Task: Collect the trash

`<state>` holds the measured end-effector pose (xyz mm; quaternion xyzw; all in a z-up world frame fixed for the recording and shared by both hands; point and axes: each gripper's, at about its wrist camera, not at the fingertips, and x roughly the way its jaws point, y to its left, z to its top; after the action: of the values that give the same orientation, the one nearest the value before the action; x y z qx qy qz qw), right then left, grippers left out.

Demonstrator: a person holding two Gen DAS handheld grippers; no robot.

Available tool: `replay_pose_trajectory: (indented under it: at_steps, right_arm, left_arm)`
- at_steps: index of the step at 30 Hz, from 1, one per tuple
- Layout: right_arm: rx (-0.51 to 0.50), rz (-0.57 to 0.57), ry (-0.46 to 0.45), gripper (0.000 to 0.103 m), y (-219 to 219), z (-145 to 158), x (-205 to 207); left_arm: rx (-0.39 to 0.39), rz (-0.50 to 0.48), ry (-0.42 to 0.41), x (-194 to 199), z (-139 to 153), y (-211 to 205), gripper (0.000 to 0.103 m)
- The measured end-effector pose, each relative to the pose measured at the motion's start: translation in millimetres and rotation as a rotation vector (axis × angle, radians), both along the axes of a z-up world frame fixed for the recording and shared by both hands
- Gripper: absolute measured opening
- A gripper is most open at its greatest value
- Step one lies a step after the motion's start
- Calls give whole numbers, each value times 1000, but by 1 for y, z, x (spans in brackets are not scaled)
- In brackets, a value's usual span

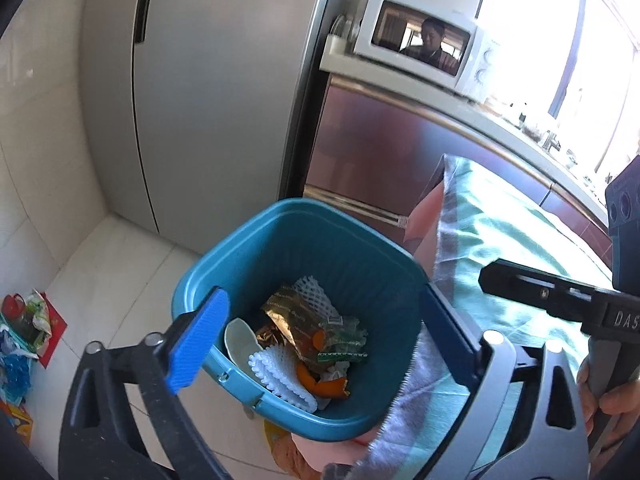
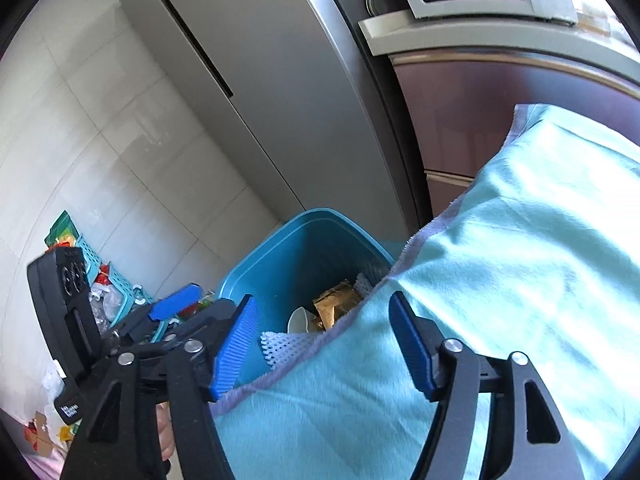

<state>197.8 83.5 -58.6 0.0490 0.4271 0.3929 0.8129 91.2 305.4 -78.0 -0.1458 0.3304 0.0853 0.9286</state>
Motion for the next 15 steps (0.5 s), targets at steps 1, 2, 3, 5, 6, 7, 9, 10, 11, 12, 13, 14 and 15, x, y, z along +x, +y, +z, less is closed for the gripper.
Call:
replay_pose_trajectory:
  at_steps: [1,2,3,5,6,7,9,10,11,12,13,14,15]
  right_arm:
    - [3,0,-9,72,-2,1,-2]
    - [6,-2,-18,75,-4,2,-6]
    - [7,-6,-29,76,-7,4,-9]
    - [8,-18,-55,78,-13,7,-14]
    - [11,-23,-66,78,-17,8,-17]
    - [13,-29,-78,81,-20,9,-20]
    - [14,-49,-110,84,-30,12,-26]
    - [14,-61,-128,87,-34,14,-30]
    - [14,-77,-144,88,-40,15,-33]
    - [11,-94,-163,89,-46,17,-37]
    - [7,-108,-186,91,-50,19,-41]
    - [4,-126,-213,93,-57,22,-46]
    - [1,-148,-241,94,-63,25,-52]
  left_arm:
    - [8,-6,-10,-3,3,-3,97]
    - [17,-10,-18,-6,6,-6,97]
    - [31,-12,-28,-9,9,-10,97]
    - [53,-19,-42,-14,15,-17,97]
    - [64,-20,-49,-17,18,-21,97]
    - [73,-20,-58,-19,20,-24,97]
    - [90,-16,-79,-25,25,-31,97]
    - [97,-14,-88,-28,27,-35,97]
    - [99,-14,-97,-31,29,-38,97]
    - [103,-9,-108,-34,31,-42,97]
    - [109,-4,-120,-37,33,-46,97]
    - [115,-3,-131,-39,34,-49,97]
    - [128,-3,-143,-41,36,-54,97]
